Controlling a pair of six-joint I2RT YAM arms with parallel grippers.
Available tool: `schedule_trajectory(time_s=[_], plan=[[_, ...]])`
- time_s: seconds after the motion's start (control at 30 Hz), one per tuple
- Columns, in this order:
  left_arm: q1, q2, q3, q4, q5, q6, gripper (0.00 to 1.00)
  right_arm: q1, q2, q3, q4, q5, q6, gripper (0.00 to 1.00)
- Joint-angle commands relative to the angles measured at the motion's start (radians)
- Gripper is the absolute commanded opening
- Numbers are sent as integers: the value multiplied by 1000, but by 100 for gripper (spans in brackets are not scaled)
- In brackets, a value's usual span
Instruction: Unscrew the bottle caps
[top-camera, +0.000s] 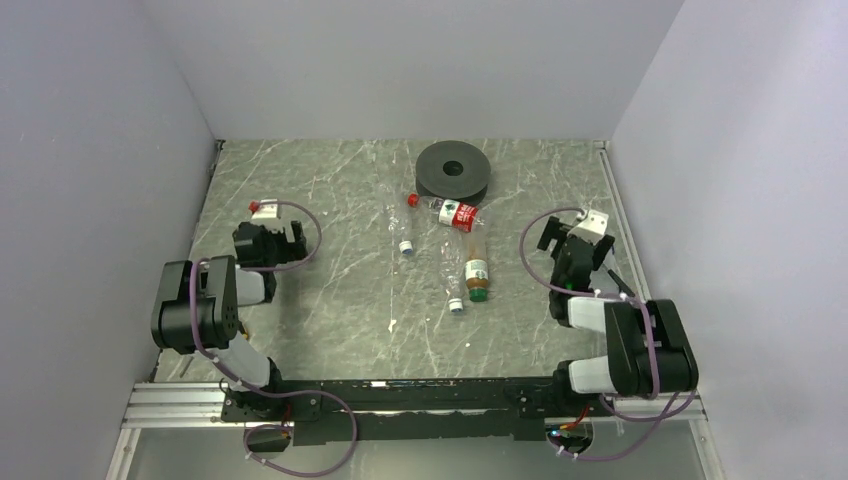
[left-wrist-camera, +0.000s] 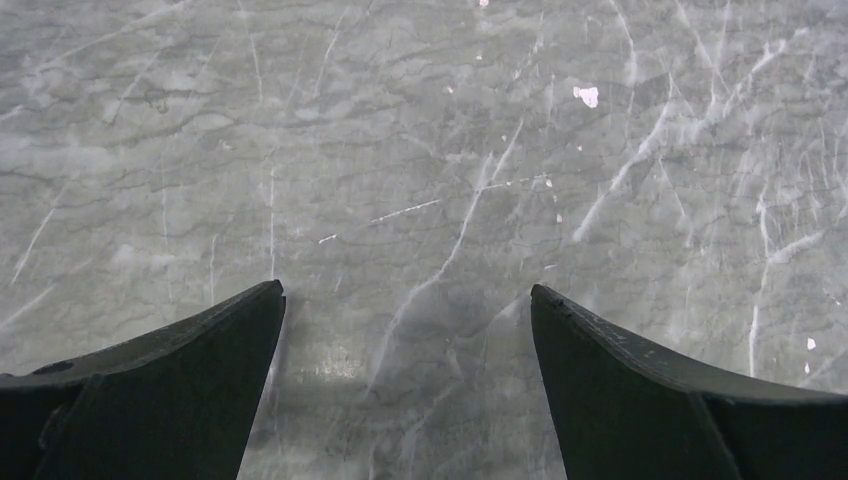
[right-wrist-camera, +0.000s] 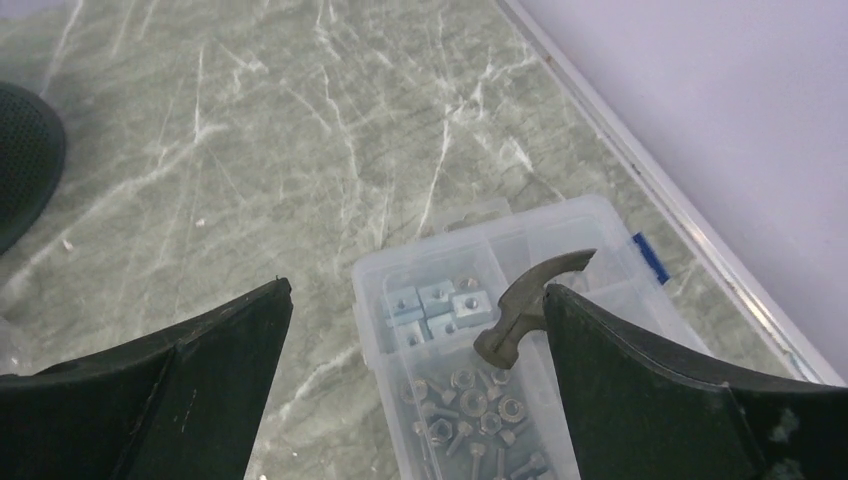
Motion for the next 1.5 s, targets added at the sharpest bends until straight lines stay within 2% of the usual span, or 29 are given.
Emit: schedule_trajectory(time_s=[0.0,0.07,0.13,0.2,0.3,0.4,0.43,0.5,0.57,0.63,0.73,0.83,1.03,1.3,1.47], plan=[[2,-65,206,-361,22,3,99,-3,-156,171,-335,67,87,100],[1,-43,383,-682,52,54,99,-3,-186,272,-538,30,135,100],[1,-6,525,-924,88,96,99,-4,-187,347,-646,-24,164,100],[2,19,641,-1087,105,140,99,-5,-202,391,-722,-28,267,100],[8,25,732,-1244,146,171,99,-10,-260,418,-854,-51,575,100],[11,3,796,-1362,240,184,99,-13,-300,395,-777,-253,530,100],[10,-7,813,-1391,286,196,99,-5,-296,412,-797,-298,499,100],[12,-15,850,-1459,398,235,99,60,-251,523,-936,-263,452,100],[12,-3,896,-1542,480,276,99,182,-184,631,-1043,-157,385,100],[12,21,942,-1616,546,307,99,308,-131,708,-1073,-73,323,100],[14,64,994,-1683,593,326,99,447,-3,845,-1151,-29,297,100],[24,83,1023,-1707,595,315,99,517,147,997,-1245,-59,295,100],[33,114,1035,-1698,585,268,99,620,364,1175,-1269,-147,253,100],[34,86,1042,-1717,560,292,99,675,561,1339,-1214,-268,190,100],[34,85,1031,-1704,554,289,99,692,670,1411,-1210,-263,174,100]])
